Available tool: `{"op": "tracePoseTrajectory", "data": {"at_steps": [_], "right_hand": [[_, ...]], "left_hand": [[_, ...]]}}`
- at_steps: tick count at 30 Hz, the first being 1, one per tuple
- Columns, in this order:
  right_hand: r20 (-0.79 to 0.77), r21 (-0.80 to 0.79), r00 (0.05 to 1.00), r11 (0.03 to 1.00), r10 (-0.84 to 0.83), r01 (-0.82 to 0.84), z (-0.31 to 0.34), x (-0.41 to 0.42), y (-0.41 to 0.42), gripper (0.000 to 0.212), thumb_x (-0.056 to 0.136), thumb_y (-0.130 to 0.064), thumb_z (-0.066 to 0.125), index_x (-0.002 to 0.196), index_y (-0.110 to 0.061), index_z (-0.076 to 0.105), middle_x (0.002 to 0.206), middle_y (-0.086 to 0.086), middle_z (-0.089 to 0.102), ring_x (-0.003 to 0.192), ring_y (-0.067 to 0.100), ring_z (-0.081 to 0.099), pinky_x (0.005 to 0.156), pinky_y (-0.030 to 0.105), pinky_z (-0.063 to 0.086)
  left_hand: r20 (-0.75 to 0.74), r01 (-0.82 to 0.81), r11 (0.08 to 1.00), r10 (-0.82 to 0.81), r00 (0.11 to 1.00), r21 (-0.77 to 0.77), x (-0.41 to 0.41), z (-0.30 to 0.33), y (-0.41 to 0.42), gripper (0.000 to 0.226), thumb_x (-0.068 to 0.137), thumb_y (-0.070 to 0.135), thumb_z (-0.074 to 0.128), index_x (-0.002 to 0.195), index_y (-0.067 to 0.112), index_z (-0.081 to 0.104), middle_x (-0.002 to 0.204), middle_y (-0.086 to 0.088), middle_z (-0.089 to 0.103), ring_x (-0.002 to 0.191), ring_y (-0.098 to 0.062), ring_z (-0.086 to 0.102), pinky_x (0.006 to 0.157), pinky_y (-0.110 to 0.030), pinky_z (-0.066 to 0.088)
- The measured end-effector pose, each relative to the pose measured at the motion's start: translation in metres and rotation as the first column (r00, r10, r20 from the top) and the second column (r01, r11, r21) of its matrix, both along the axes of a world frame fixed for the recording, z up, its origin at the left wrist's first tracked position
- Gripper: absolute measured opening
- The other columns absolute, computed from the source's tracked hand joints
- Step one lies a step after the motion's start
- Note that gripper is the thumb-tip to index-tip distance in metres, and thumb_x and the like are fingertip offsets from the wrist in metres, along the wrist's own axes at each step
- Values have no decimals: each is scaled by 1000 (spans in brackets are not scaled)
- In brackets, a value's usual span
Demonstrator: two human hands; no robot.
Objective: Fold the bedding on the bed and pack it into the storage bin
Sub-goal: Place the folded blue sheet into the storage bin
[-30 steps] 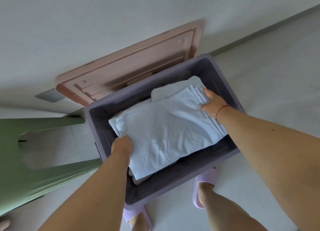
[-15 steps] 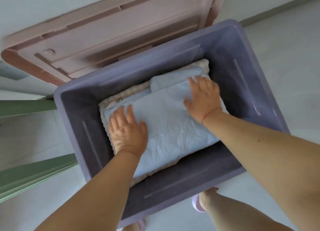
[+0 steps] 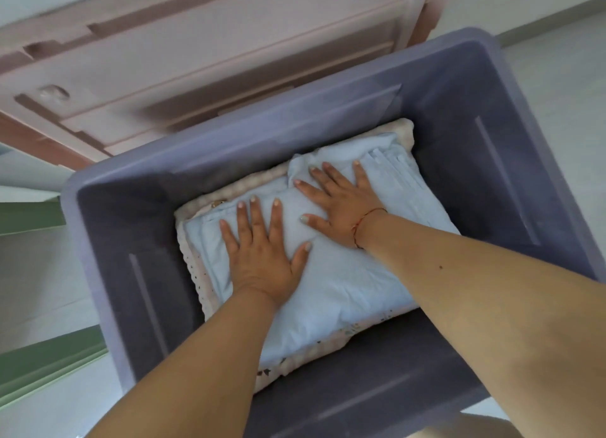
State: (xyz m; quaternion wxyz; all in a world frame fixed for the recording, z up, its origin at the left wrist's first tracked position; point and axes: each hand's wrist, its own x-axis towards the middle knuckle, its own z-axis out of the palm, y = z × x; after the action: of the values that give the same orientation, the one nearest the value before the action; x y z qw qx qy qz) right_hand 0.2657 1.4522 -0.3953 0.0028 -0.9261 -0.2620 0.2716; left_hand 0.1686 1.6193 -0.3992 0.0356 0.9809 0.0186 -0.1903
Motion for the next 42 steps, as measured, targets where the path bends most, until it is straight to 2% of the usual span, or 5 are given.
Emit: {"op": "tracePoseTrajectory", "data": {"at_steps": [11,20,26,37,42], "right_hand": [[63,-26,998,1000,9,-7,-41,4,1,81,76,-69,-13,149,-33,-14,160,-3,-8,146,15,-13,113,52,-16],[84,33,996,999,-19,16,-14,6,1,81,78,-68,-10,150,-30,-13,160,-3,-6,147,14,-11,115,50,-14],[117,-101,991,992,-65,77,-16,15,-22,69,87,-66,-7,149,-35,-14,160,-6,-10,146,13,-15,113,54,-15],[34,-146,987,976,-158,162,27,17,-12,65,95,-58,5,151,-29,-11,160,-4,-9,146,16,-14,115,52,-12],[4,-178,967,951,-256,252,52,-16,-24,67,93,-61,7,149,-31,-16,158,-4,-18,144,18,-22,113,56,-14]], "left_hand": [[18,-25,1000,25,1000,-8,15,-34,5,87,85,71,7,154,19,-2,160,-20,0,148,-34,-6,113,-52,-20],[63,-51,997,55,997,-62,19,-12,15,87,87,67,6,154,12,7,161,-15,11,149,-28,3,116,-48,-15],[41,-109,994,108,993,19,23,-18,42,84,85,64,-4,154,19,16,159,-6,22,149,-22,10,116,-46,-15],[-85,-201,979,203,975,31,33,25,35,70,98,55,16,154,14,14,160,-7,16,149,-22,4,118,-50,-9],[-142,-125,992,124,982,2,15,60,19,77,94,60,9,153,14,-9,162,-10,-6,149,-26,-11,118,-49,-12]]}}
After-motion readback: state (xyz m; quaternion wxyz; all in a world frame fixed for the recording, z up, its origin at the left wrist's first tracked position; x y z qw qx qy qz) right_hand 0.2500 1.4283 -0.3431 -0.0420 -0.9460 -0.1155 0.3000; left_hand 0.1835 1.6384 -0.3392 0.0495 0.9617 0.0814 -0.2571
